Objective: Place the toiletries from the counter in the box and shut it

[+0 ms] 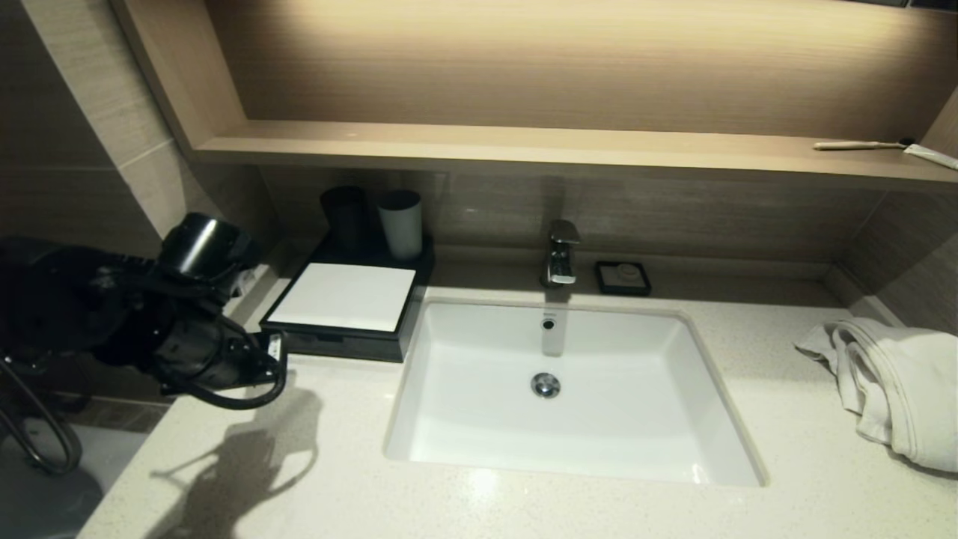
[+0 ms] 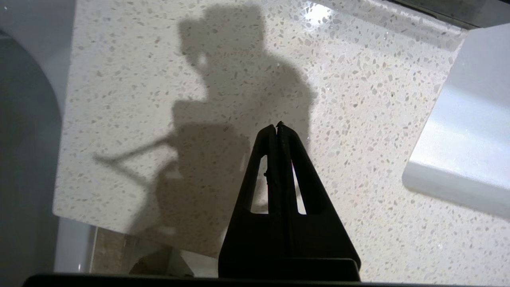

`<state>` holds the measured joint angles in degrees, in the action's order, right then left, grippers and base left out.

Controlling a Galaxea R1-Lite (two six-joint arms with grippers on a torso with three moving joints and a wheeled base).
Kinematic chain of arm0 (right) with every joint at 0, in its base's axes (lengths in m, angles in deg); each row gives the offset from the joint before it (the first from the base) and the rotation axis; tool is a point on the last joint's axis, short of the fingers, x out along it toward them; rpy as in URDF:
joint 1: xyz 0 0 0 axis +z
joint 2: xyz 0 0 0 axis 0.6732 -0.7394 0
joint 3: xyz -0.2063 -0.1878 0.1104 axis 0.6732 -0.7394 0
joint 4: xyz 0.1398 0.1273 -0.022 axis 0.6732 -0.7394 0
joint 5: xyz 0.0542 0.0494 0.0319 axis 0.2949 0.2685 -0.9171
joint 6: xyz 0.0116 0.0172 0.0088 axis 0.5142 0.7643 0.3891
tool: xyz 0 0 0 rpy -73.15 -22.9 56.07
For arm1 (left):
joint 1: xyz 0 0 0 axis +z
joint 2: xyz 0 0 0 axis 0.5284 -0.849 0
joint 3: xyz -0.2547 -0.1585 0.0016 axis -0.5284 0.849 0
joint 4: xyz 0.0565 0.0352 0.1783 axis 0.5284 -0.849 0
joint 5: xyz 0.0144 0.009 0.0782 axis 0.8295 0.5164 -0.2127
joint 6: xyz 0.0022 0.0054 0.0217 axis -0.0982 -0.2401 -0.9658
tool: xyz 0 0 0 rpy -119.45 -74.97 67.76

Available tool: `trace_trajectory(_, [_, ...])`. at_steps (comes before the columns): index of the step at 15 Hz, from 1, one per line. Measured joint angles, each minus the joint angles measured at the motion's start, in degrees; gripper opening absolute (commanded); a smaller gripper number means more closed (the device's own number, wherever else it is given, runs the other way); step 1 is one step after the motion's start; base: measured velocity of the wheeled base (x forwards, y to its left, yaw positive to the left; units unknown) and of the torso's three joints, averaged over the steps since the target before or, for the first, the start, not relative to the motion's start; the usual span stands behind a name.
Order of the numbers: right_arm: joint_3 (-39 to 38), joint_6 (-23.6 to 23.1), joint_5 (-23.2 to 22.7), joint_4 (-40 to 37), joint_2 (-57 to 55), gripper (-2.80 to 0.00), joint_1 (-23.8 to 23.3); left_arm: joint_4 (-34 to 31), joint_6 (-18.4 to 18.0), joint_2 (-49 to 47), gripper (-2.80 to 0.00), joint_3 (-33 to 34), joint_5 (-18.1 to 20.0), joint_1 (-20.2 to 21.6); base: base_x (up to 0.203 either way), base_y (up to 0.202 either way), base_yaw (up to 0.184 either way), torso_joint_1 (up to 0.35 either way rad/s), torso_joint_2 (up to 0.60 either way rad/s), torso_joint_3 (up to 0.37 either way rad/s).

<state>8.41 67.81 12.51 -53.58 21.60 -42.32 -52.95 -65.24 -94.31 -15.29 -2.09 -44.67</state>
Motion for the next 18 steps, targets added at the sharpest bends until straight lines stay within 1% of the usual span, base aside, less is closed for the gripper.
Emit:
trace_trajectory(2, [0.00, 0.00, 0.01, -0.02, 0.00, -2.80, 0.00, 0.41, -3.38, 6.09, -2.80, 3.81, -0.27, 1.10, 0.000, 0.000, 0.000, 0.000, 0.00, 0.000])
trace_trajectory(4, [0.00, -0.02, -0.02, -0.02, 0.00, -2.80, 0.00, 2.75, -7.95, 12.58, -2.80, 9.34, -0.95, 3.85, 0.000, 0.000, 0.000, 0.000, 0.00, 0.000])
trace_trajectory(8, [0.00, 0.00, -0.02, -0.02, 0.00, -2.80, 0.00, 11.40, -17.31, 24.56, -2.80, 21.00, -1.52, 10.65, 0.000, 0.000, 0.000, 0.000, 0.00, 0.000])
trace_trajectory(10, [0.00, 0.00, 0.01, -0.01, 0.00, -2.80, 0.00, 16.08, -20.50, 31.04, -2.80, 26.56, -1.46, 12.46, 0.000, 0.000, 0.000, 0.000, 0.00, 0.000])
trace_trajectory(13, [0.00, -0.01, -0.02, -0.02, 0.00, -2.80, 0.00, 19.37, -21.55, 40.83, -2.80, 32.88, -0.89, 13.14, 0.000, 0.000, 0.000, 0.000, 0.00, 0.000])
trace_trajectory(18, [0.00, 0.00, -0.01, -0.02, 0.00, -2.80, 0.00, 19.85, -21.77, 57.10, -2.80, 39.66, -0.37, 13.18, 0.000, 0.000, 0.000, 0.000, 0.00, 0.000])
